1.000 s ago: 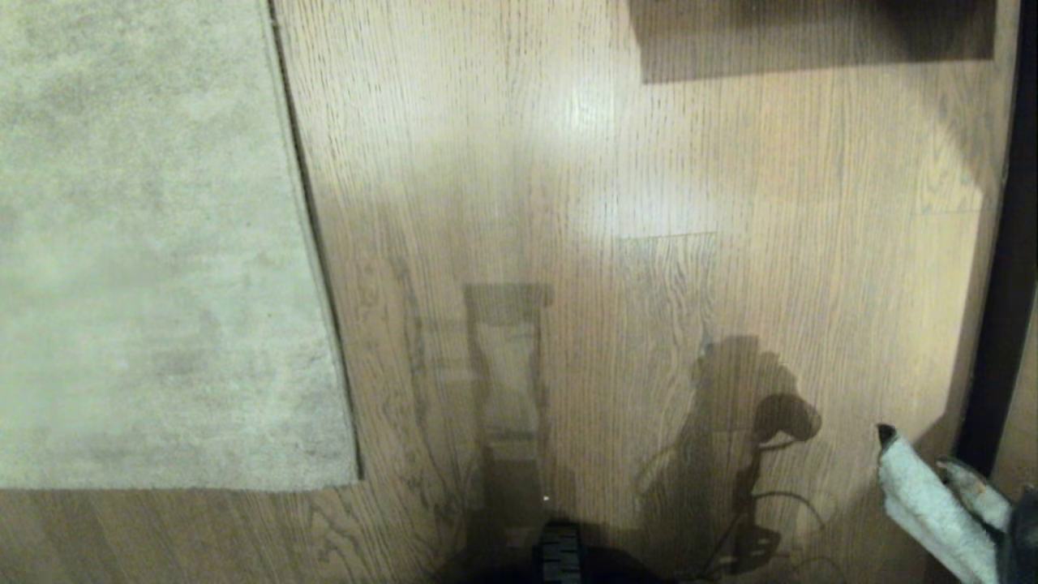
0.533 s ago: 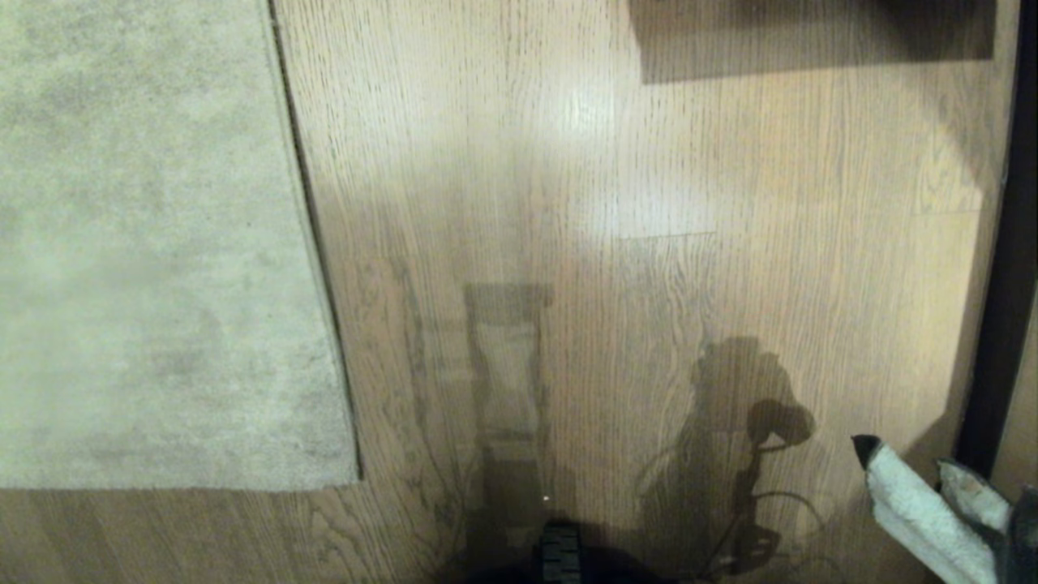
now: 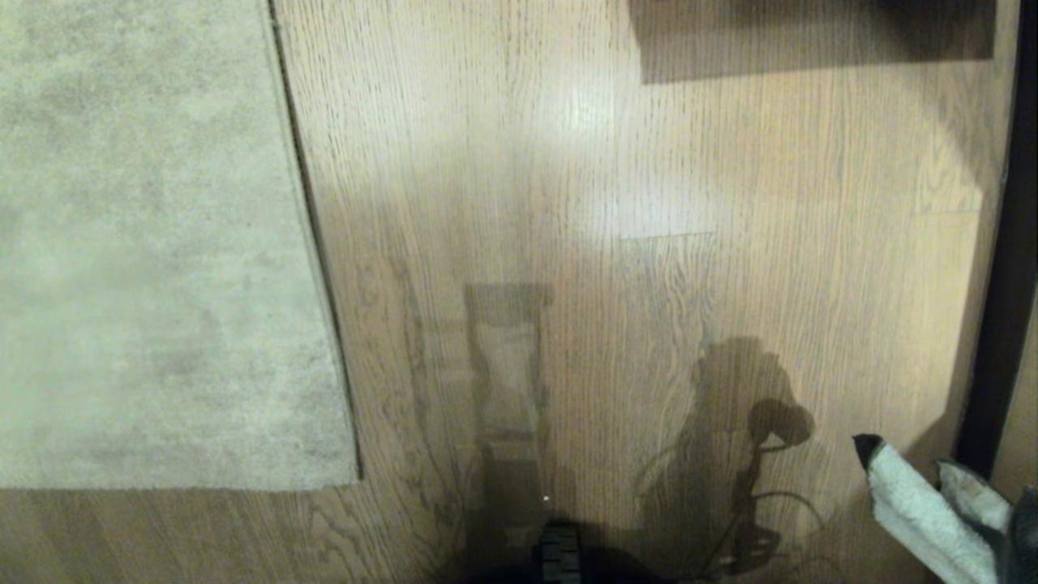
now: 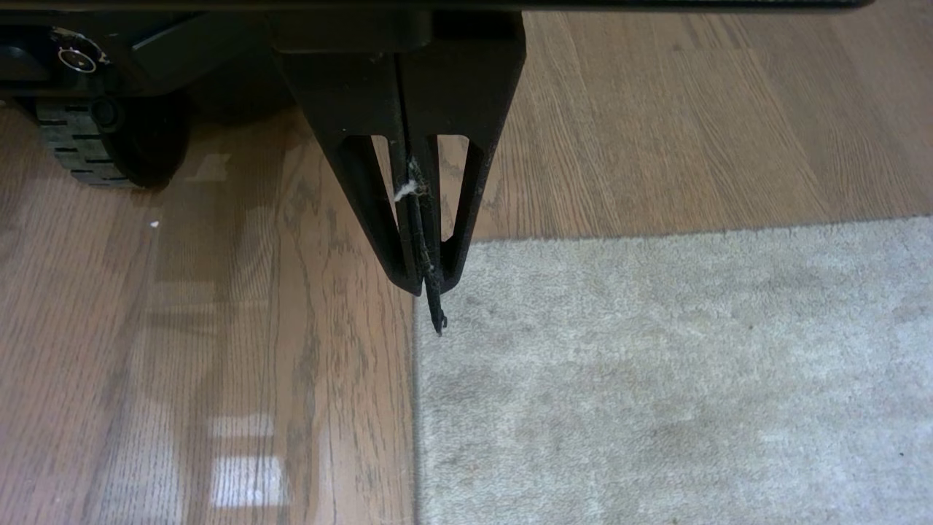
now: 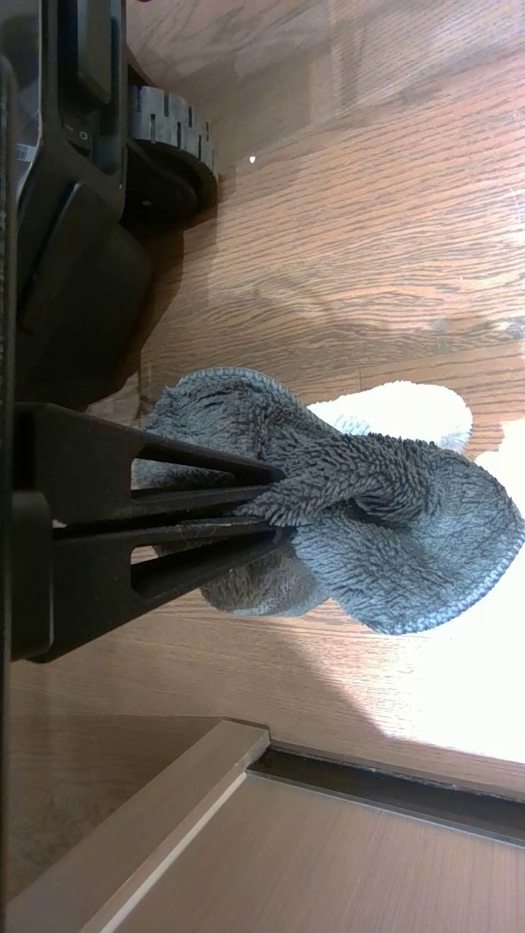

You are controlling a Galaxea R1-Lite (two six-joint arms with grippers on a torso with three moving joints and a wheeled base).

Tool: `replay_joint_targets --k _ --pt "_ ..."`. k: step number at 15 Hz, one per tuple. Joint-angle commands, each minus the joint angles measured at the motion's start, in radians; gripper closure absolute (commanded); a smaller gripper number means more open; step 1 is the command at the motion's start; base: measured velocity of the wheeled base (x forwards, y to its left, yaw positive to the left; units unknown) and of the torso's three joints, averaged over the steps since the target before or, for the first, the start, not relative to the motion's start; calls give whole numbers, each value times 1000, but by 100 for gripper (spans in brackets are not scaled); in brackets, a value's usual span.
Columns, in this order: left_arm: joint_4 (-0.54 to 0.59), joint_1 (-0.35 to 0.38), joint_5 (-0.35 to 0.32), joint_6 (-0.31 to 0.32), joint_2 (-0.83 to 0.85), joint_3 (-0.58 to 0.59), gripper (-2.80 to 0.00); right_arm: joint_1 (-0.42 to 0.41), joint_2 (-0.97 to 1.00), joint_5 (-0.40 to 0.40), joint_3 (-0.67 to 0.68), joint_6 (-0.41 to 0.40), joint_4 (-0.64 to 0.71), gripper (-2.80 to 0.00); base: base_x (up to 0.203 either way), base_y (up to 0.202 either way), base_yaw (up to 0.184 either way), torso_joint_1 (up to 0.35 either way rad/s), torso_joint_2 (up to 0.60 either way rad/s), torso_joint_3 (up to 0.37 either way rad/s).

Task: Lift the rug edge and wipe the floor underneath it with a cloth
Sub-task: Lift up the carpet

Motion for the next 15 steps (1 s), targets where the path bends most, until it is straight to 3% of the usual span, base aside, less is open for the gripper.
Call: replay_joint_targets --k 1,15 --pt "0 -1 0 0 2 0 0 0 4 0 1 -1 0 0 0 0 0 0 0 0" --pt "0 0 0 0 2 0 0 0 4 0 -1 -1 0 0 0 0 0 0 0 0"
